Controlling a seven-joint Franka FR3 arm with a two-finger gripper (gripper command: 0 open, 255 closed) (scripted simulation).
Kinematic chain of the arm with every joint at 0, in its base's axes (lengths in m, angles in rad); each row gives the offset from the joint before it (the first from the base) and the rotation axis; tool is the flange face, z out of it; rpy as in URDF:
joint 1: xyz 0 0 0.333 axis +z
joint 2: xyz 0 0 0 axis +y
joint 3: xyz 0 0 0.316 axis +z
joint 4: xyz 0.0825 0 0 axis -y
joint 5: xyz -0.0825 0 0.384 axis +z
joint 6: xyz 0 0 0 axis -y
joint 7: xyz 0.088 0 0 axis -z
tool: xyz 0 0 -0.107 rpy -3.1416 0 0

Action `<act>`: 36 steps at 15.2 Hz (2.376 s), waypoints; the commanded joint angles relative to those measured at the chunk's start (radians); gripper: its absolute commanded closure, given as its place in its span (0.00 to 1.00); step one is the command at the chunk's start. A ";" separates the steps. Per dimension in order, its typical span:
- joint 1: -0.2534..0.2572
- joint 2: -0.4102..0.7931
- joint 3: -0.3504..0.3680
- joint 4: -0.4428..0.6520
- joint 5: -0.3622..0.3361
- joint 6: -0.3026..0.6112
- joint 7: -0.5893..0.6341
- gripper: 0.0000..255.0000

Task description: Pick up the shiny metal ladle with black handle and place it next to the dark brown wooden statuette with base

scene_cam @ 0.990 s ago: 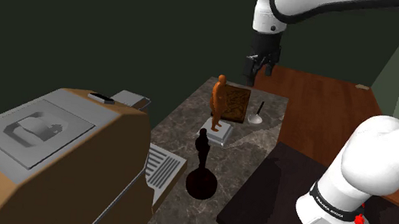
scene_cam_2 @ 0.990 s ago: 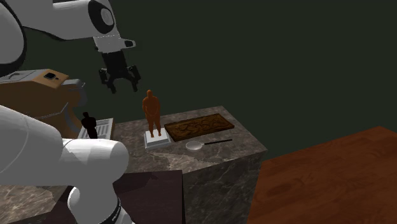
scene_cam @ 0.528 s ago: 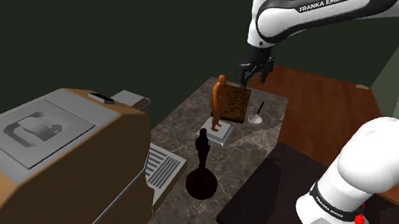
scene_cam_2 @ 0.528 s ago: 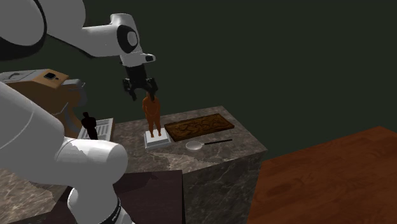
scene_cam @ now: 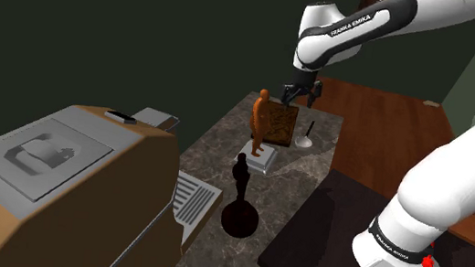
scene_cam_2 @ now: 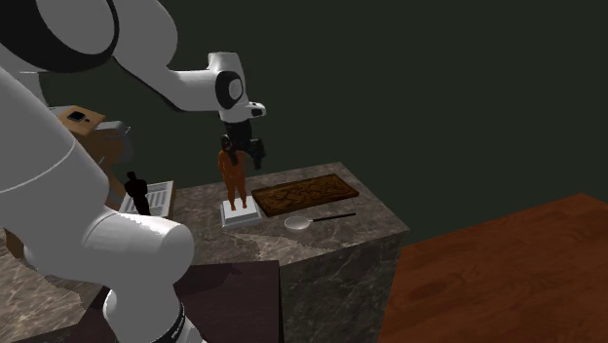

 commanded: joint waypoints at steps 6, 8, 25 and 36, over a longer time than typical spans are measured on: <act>-0.063 0.218 -0.069 0.054 0.036 0.199 0.055 0.00; -0.079 0.280 -0.086 0.075 0.059 0.248 0.064 0.00; -0.316 0.805 -0.091 0.355 0.401 0.538 0.039 0.00; -0.357 0.928 -0.052 0.421 0.439 0.599 0.019 0.00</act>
